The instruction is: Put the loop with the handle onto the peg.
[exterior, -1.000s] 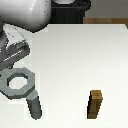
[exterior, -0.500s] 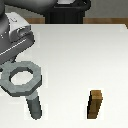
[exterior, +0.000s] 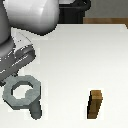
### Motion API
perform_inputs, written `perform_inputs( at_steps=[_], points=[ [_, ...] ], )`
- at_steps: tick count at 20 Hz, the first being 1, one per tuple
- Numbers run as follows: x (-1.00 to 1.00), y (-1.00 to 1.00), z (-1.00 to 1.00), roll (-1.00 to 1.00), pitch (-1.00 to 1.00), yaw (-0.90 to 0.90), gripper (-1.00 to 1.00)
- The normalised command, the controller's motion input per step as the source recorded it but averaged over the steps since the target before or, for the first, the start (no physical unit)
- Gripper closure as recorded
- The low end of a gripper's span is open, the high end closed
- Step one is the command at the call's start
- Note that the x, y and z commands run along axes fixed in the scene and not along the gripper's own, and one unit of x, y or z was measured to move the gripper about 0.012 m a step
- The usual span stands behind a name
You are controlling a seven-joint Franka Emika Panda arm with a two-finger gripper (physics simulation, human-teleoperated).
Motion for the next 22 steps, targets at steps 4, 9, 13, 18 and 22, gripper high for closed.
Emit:
perform_inputs(
  at_steps=[4, 9, 13, 18, 22],
  points=[
    [0.0, 0.0, -0.25, 0.0, 0.0, 0.0, 1.0],
    [0.0, 0.6, -0.4, 0.0, 0.0, 0.0, 1.0],
    [0.0, 1.0, 0.0, 0.0, 0.0, 0.0, 1.0],
    [0.0, 0.4, -0.2, 0.0, 0.0, 0.0, 1.0],
    [0.0, -0.25, -0.5, 0.0, 0.0, 0.0, 1.0]
  ],
)
